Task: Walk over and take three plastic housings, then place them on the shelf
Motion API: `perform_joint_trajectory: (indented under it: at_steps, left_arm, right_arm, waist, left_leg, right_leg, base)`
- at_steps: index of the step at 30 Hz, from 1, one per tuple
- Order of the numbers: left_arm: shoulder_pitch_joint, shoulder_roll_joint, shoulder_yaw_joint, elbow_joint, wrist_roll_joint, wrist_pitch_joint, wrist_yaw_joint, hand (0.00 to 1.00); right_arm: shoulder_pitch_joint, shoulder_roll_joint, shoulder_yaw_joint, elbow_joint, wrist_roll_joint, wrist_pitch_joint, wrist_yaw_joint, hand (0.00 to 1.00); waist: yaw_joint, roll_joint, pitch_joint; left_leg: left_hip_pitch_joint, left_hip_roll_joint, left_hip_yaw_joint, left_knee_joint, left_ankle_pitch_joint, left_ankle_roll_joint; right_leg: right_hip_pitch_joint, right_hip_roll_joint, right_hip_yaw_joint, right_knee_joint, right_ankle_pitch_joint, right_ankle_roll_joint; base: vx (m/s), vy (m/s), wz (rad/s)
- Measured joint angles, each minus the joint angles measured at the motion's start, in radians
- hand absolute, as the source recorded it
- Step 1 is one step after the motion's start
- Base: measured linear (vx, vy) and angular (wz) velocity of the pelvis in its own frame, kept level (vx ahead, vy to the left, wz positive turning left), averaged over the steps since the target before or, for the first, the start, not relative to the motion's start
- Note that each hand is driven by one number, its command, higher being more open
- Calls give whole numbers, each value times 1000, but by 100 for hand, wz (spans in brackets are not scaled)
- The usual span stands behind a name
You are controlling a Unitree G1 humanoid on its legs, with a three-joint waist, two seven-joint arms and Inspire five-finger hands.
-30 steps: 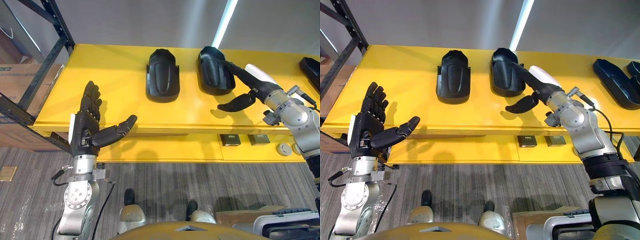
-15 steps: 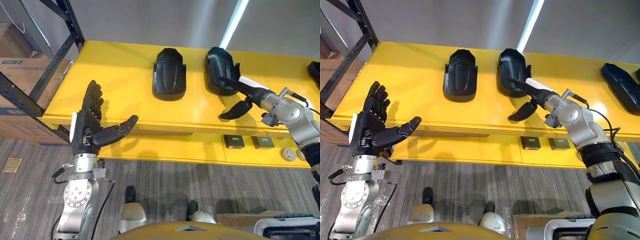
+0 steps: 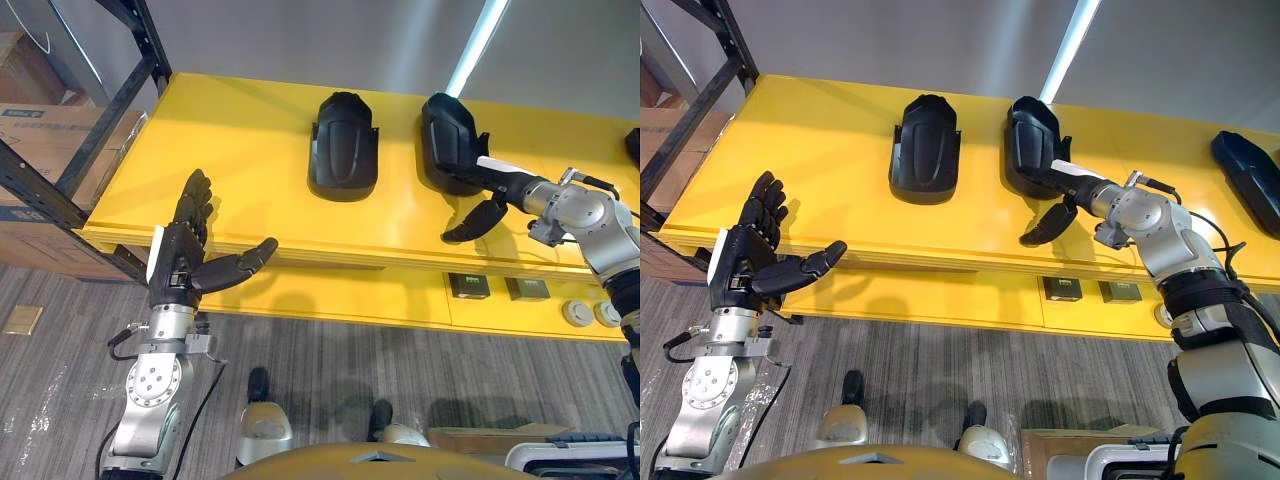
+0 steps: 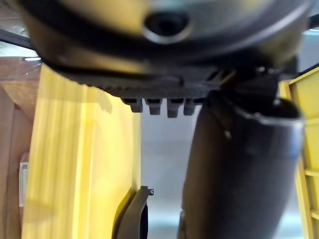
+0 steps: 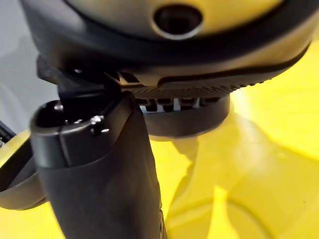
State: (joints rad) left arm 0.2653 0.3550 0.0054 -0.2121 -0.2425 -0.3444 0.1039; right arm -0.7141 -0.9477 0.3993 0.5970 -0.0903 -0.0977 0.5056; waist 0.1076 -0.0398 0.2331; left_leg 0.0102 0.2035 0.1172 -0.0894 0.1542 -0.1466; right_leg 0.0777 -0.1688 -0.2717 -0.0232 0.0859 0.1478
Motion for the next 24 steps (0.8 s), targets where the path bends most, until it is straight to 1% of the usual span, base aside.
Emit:
perform_joint_trajectory:
  at_steps: [3, 5, 10, 17, 20, 24]
  left_arm:
    - [0, 16, 1, 0, 0, 1, -1, 100]
    - [0, 26, 2, 0, 0, 1, -1, 100]
    - [1, 29, 5, 0, 0, 21, -5, 100]
    - [3, 30, 16, 0, 0, 23, -21, 100]
    - [12, 30, 20, 0, 0, 24, -23, 100]
    - [17, 42, 20, 0, 0, 24, -24, 100]
  right_arm:
    - [-2, -1, 0, 1, 0, 10, 26, 100]
    - [-2, -4, 0, 0, 27, 26, 47, 100]
    - [-1, -45, 0, -3, 65, 51, 89, 100]
    - [60, -67, -45, -21, 64, 68, 114, 100]
    - [79, -68, -56, -23, 64, 72, 122, 100]
    - [120, -68, -65, -37, 66, 74, 125, 100]
  waist:
    - [-1, -15, 8]
    - [-2, -25, 14]
    - [2, -32, 15]
    - [-2, -38, 13]
    - [1, -44, 11]
    - [-2, -62, 1]
  left_leg:
    - [0, 0, 9, 0, 0, 0]
    - [1, 0, 11, 0, -1, 0]
    - [2, -1, 11, 0, -1, -5]
    - [20, 2, 24, -1, -3, -6]
    - [31, 4, 39, -1, -10, -4]
    - [33, 4, 43, -1, -17, 0]
  right_leg:
    - [0, 1, 5, -12, 0, 0]
    - [0, 0, 6, -12, 0, 0]
    - [3, 0, 5, -12, 3, 3]
    - [17, 2, 8, -10, -3, -5]
    - [17, 4, 23, -10, -4, -8]
    - [17, 4, 27, -11, -9, -12]
  base:
    - [-21, -1, -6]
    - [0, 0, 0]
    - [0, 0, 0]
    - [-1, -1, -1]
    - [-13, -1, -13]
    - [-7, 0, -4]
